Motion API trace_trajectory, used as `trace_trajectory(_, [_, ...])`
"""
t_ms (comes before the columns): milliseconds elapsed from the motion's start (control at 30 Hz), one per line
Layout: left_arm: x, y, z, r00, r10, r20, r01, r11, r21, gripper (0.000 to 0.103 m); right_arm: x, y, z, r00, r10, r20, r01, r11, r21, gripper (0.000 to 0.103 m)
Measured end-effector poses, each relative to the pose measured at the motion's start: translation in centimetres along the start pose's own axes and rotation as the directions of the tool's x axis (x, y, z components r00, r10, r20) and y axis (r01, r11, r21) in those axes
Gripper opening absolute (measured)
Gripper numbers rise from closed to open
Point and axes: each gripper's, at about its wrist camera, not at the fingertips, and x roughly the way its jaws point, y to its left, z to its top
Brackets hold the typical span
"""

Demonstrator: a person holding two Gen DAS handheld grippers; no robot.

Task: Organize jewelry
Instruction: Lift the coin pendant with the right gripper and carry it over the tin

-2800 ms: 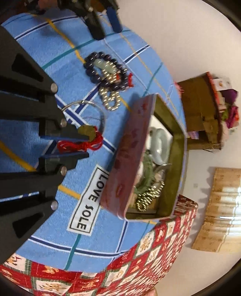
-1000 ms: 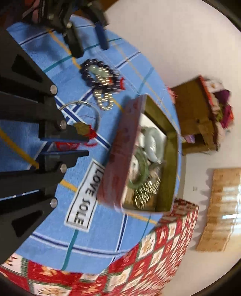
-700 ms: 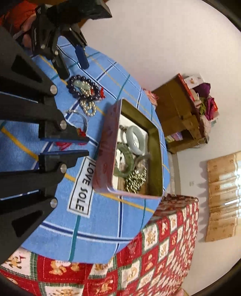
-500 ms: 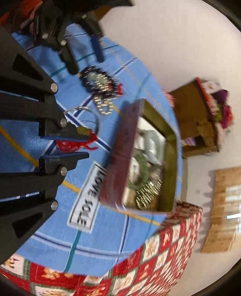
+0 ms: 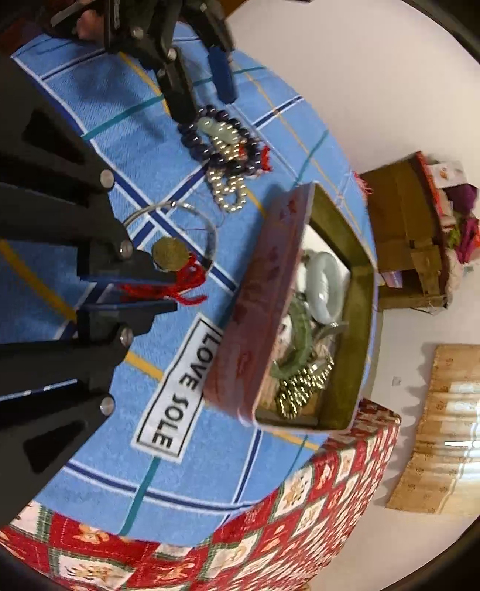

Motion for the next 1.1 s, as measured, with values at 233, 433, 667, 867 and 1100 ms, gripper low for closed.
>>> trace_trajectory(233, [-0.1, -0.9, 0.2, 1.000, 0.004, 0.000, -0.004, 1.000, 0.025, 0.083, -3.2, -0.8, 0.8, 0.995, 0.023, 0.098, -0.029, 0.998, 0.059, 0.009])
trace_trajectory(433, [-0.5, -0.8, 0.2, 0.999, 0.040, 0.025, -0.041, 0.998, 0.042, 0.083, -1.2, -0.8, 0.3, 0.998, 0.029, 0.049, -0.032, 0.998, 0.057, 0.043])
trace_trajectory(667, [-0.2, -1.2, 0.4, 0.999, 0.035, 0.022, -0.036, 0.996, 0.076, 0.083, 1.9, 1.1, -0.3, 0.998, -0.037, -0.055, 0.032, 0.996, -0.089, 0.039])
trace_trajectory(867, [-0.2, -1.9, 0.6, 1.000, 0.019, 0.024, -0.021, 0.995, 0.097, 0.083, 0.8, 0.7, -0.6, 0.997, -0.068, -0.042, 0.064, 0.994, -0.088, 0.010])
trace_trajectory(1100, [0.0, -2.5, 0.8, 1.000, -0.023, 0.019, 0.021, 0.995, 0.096, 0.083, -3.8, -2.4, -0.4, 0.987, 0.131, 0.090, -0.144, 0.977, 0.154, 0.009])
